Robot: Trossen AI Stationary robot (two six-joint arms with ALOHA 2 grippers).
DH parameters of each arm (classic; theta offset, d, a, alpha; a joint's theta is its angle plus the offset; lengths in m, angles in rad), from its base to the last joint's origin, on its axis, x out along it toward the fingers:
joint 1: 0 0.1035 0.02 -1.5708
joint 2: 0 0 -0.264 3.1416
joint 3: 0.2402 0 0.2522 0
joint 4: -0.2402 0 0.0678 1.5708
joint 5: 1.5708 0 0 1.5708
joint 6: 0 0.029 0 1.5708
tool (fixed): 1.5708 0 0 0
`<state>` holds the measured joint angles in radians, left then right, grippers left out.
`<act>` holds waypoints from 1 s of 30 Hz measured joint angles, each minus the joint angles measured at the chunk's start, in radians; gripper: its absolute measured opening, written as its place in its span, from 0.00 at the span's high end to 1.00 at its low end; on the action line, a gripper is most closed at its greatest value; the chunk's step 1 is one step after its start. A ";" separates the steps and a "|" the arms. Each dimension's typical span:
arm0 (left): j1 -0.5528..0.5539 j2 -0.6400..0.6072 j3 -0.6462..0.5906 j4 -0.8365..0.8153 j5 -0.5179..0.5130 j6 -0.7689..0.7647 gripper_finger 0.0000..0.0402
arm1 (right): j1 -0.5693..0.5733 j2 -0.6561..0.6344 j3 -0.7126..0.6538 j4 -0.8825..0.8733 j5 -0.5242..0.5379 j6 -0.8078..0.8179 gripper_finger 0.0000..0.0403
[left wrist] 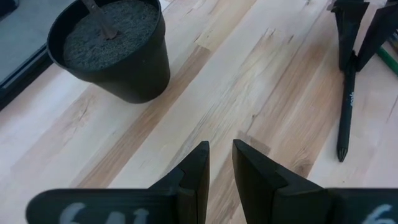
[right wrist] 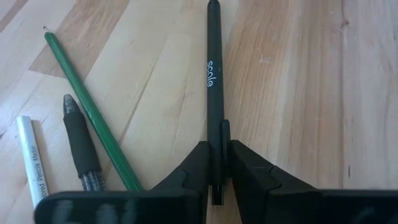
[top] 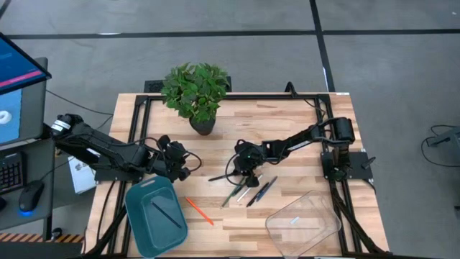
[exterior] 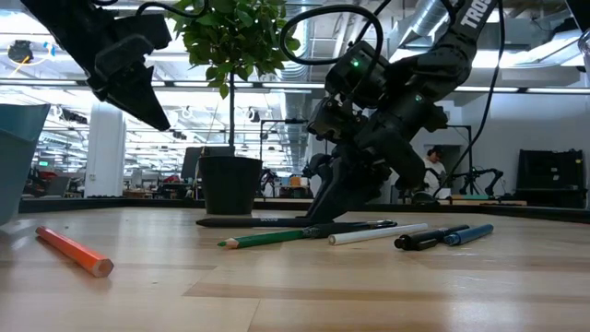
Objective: Sort pens & pencils
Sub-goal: Put the top black pen into the transparent bin
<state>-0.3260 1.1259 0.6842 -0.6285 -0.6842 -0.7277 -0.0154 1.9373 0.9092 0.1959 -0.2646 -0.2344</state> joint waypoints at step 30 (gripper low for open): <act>0.000 0.000 0.000 -0.057 0.034 -0.036 0.84 | 0.002 0.000 0.198 -0.181 0.001 0.000 0.81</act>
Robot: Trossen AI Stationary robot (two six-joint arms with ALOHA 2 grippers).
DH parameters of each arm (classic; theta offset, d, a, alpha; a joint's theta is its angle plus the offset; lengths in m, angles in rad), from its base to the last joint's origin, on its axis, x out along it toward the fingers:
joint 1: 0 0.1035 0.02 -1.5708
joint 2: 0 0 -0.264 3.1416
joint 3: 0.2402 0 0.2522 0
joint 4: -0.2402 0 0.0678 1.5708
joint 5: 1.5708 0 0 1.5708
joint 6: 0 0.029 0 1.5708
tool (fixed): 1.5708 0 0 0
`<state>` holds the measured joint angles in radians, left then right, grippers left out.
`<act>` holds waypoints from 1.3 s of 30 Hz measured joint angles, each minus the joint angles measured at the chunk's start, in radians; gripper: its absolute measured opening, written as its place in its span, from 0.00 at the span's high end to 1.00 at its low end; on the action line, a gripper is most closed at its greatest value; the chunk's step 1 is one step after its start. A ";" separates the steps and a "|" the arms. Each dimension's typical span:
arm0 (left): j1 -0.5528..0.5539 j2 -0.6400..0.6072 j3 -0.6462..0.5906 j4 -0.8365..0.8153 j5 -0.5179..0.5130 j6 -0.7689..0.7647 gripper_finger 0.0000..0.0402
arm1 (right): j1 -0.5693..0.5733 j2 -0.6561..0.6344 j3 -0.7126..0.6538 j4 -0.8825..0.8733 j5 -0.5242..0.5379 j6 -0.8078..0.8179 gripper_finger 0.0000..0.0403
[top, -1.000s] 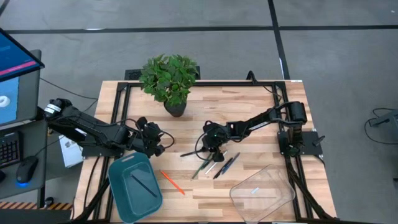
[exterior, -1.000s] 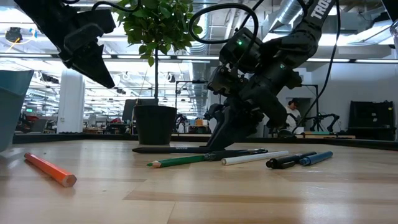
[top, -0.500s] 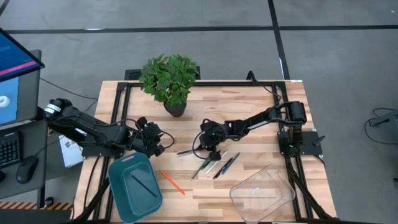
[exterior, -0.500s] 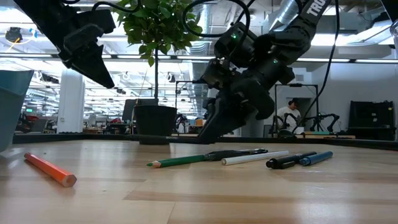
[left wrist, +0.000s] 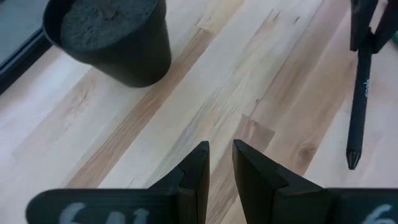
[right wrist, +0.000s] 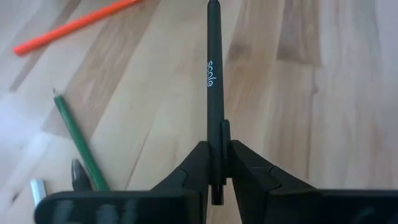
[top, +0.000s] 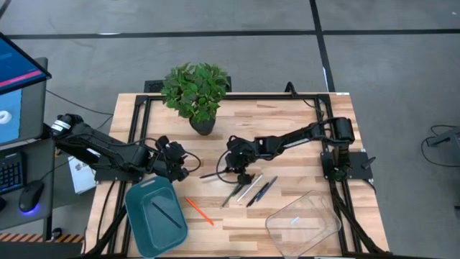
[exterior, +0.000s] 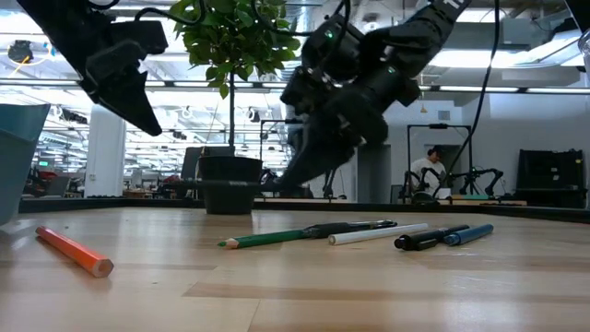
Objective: Sort pens & pencils
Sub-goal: Put the top black pen into the transparent bin
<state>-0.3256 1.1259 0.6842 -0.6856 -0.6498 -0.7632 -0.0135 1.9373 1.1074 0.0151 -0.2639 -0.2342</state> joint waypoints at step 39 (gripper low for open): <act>-0.159 0.000 0.000 -0.057 -0.095 -0.093 0.84 | 0.099 -0.373 0.111 -0.442 0.001 0.025 0.81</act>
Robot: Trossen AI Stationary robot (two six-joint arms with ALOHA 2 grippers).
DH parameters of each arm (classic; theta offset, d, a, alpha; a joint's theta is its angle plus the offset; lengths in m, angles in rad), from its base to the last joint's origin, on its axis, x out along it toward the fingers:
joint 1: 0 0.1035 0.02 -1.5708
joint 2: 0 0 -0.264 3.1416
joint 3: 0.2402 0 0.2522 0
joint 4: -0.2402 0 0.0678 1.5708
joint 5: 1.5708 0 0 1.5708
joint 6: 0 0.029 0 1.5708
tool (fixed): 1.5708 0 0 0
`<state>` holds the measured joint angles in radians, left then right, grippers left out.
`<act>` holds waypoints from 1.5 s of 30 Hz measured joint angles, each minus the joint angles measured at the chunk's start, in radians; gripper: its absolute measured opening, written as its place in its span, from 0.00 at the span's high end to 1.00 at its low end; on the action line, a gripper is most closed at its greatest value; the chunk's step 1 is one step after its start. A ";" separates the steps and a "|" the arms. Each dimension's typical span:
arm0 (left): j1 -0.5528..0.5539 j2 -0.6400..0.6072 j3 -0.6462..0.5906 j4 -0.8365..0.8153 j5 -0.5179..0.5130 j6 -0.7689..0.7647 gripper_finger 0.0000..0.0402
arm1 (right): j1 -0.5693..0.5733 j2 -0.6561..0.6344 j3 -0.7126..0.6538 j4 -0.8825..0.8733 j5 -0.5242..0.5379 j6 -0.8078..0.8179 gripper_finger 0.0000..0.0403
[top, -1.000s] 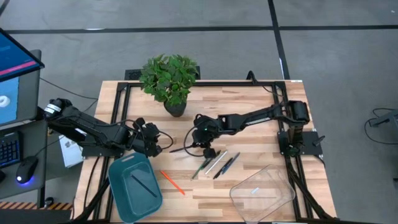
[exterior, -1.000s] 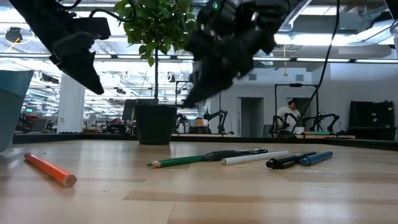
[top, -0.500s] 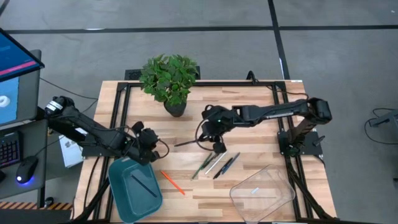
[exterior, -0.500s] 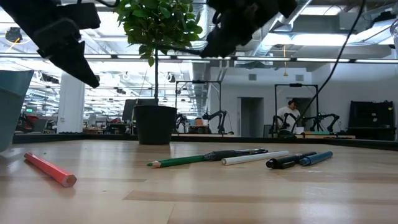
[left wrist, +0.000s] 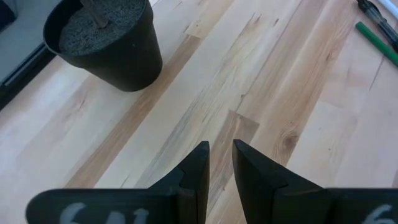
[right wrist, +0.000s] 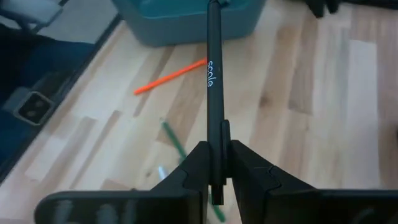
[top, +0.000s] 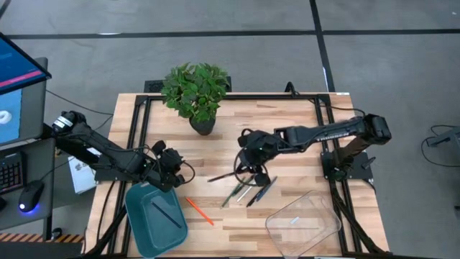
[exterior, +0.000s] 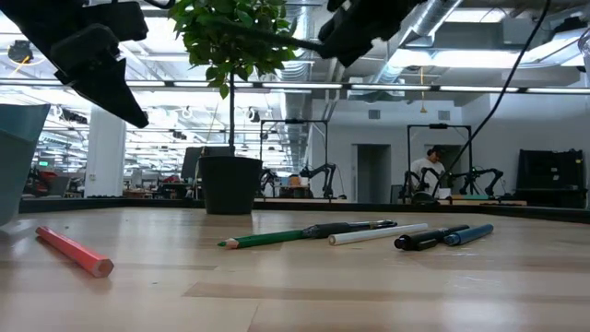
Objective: Sort pens & pencils
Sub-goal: Put the top black pen into the transparent bin
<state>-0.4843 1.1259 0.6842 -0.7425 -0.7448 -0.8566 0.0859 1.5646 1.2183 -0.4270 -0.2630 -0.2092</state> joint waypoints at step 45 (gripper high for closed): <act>0.001 0.000 0.000 0.140 -0.029 0.049 0.84 | 0.758 -0.342 -0.040 -0.568 0.636 0.726 0.81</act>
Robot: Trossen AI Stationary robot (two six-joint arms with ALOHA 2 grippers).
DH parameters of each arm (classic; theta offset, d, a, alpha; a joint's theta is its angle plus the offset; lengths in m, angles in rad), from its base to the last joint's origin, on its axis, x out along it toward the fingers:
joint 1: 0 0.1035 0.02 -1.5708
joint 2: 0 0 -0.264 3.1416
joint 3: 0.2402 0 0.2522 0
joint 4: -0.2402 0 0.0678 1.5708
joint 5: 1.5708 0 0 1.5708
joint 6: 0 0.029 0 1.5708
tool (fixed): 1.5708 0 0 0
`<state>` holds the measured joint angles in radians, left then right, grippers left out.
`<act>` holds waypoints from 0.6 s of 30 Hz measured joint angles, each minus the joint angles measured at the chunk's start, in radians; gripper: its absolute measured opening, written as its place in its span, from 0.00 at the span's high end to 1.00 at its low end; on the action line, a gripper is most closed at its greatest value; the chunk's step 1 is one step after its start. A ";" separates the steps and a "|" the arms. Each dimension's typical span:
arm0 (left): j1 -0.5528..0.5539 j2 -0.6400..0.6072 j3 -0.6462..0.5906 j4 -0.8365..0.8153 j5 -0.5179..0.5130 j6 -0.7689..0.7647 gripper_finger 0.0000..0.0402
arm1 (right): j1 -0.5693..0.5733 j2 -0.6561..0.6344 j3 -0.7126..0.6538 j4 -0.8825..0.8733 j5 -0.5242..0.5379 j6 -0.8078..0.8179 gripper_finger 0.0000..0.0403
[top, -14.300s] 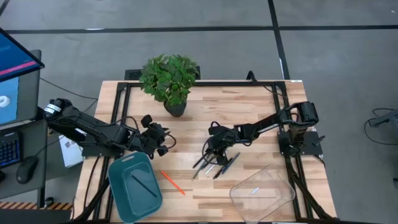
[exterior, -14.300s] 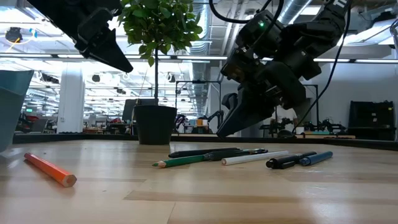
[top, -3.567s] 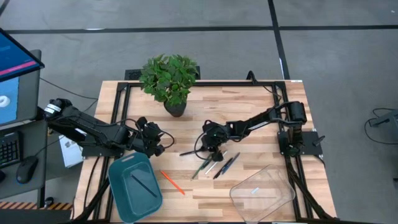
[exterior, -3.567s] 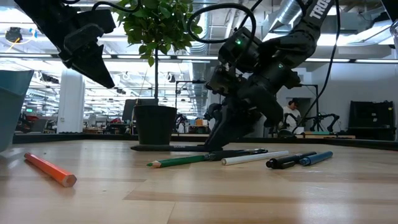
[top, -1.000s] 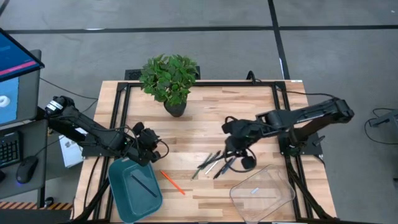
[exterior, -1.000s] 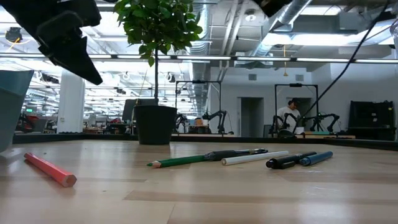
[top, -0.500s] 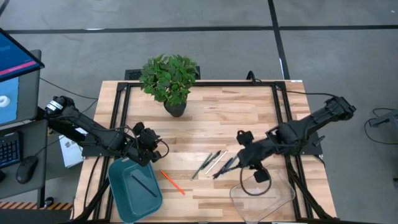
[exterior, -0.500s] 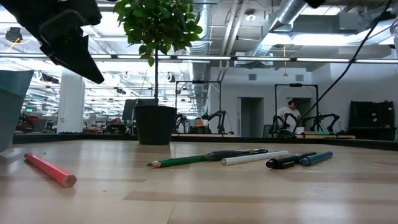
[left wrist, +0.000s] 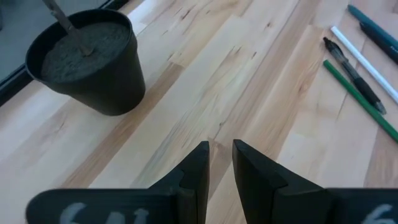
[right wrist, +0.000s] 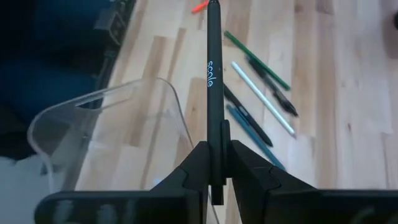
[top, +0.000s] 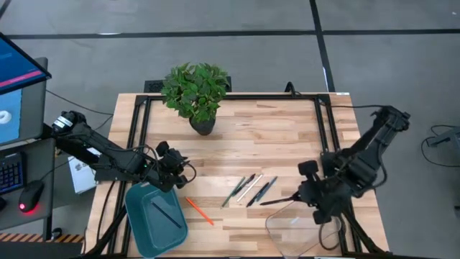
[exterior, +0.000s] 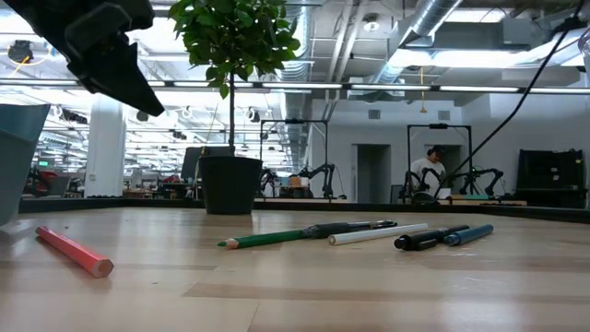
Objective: Sort pens & pencils
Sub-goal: Put the top black pen into the transparent bin
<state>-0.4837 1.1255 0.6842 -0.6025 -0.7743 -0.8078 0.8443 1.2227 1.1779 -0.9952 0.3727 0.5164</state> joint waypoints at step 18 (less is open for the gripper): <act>0.001 0.000 0.000 0.040 -0.001 0.018 0.84 | 0.294 -0.008 -0.170 -0.024 0.082 0.620 0.81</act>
<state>-0.4828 1.1255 0.6842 -0.5621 -0.7750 -0.7895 1.1378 1.2144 1.0080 -1.0188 0.4547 1.1365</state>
